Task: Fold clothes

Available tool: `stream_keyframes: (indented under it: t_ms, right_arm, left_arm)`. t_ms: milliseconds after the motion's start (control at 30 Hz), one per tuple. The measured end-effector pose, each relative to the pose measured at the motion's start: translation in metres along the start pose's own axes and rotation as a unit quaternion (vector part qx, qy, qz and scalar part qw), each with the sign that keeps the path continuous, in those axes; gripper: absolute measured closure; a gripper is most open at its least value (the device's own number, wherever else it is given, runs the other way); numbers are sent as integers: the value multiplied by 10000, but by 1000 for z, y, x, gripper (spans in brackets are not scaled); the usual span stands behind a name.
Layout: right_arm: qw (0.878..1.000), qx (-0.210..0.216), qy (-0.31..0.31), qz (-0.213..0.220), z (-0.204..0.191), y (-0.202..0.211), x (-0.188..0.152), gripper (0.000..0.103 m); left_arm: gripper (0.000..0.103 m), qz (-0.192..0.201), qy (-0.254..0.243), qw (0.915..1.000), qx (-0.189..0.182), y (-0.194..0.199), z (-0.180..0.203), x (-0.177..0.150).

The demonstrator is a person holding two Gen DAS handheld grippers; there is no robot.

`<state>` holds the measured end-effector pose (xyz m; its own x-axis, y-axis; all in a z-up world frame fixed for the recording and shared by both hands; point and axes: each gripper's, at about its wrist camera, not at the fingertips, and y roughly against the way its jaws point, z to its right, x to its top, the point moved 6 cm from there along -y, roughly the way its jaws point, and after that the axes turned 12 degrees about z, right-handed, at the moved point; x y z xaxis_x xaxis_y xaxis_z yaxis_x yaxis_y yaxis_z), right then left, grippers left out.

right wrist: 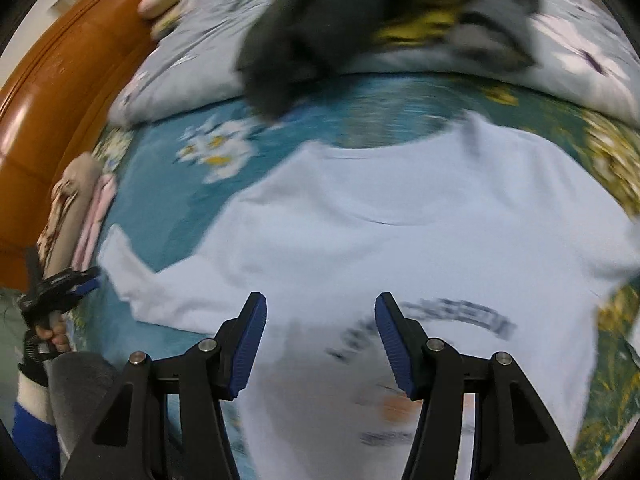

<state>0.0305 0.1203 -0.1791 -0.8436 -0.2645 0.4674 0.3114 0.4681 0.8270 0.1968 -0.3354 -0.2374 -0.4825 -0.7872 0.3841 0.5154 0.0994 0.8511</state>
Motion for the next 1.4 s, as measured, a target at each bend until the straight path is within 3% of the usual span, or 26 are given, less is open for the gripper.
stream_keyframes:
  t_ms: [167, 267, 300, 500, 600, 667, 733, 900, 967, 1067, 1133, 1167, 1200, 1233, 1300, 1400]
  right_arm:
    - [9990, 374, 239, -33, -55, -23, 11, 45]
    - [9980, 491, 400, -50, -76, -29, 13, 45]
    - [9976, 517, 458, -59, -82, -30, 13, 45]
    - [9945, 672, 799, -106, -116, -38, 13, 45]
    - [9951, 641, 753, -50, -108, -31, 16, 45]
    - [9955, 614, 720, -29, -104, -30, 17, 45]
    - [9959, 588, 688, -9, -101, -28, 19, 45]
    - [9968, 523, 606, 42, -92, -26, 24, 45]
    - [9971, 496, 573, 63, -88, -25, 25, 45]
    - [9975, 457, 524, 94, -83, -23, 28, 45]
    - [9977, 441, 505, 78, -81, -25, 28, 45]
    - [9978, 438, 500, 55, -81, -26, 27, 45]
    - [9978, 435, 495, 33, -80, -28, 26, 45]
    - [9979, 431, 490, 11, -80, -30, 25, 45]
    - [9979, 424, 481, -34, -79, -34, 23, 45]
    - [9980, 414, 466, -101, -78, -39, 20, 45]
  left_arm:
    - [62, 180, 546, 9980, -257, -11, -2, 7]
    - [99, 209, 731, 9966, -329, -16, 0, 10]
    - [101, 231, 817, 9957, -378, -16, 1, 11]
    - [102, 740, 1284, 9857, -798, 28, -1, 15]
    - [102, 918, 1747, 9760, -918, 76, -10, 13]
    - [102, 830, 2101, 9700, -896, 90, -11, 18]
    - [102, 670, 2075, 9728, -783, 78, -7, 30]
    - [102, 74, 1704, 9853, 53, 10, -1, 44]
    - [101, -17, 1470, 9889, 228, -14, 5, 44]
    - [98, 47, 1177, 9929, -192, -20, 17, 46]
    - [76, 191, 1029, 9927, -604, -7, 21, 45]
    - [53, 304, 966, 9919, -767, 2, 20, 42]
    - [45, 433, 911, 9907, -912, 11, 18, 40]
    - [45, 607, 860, 9902, -913, 19, 12, 37]
    - [45, 746, 755, 9930, -526, 25, -4, 28]
    - [47, 526, 872, 9947, -131, 10, -23, 15]
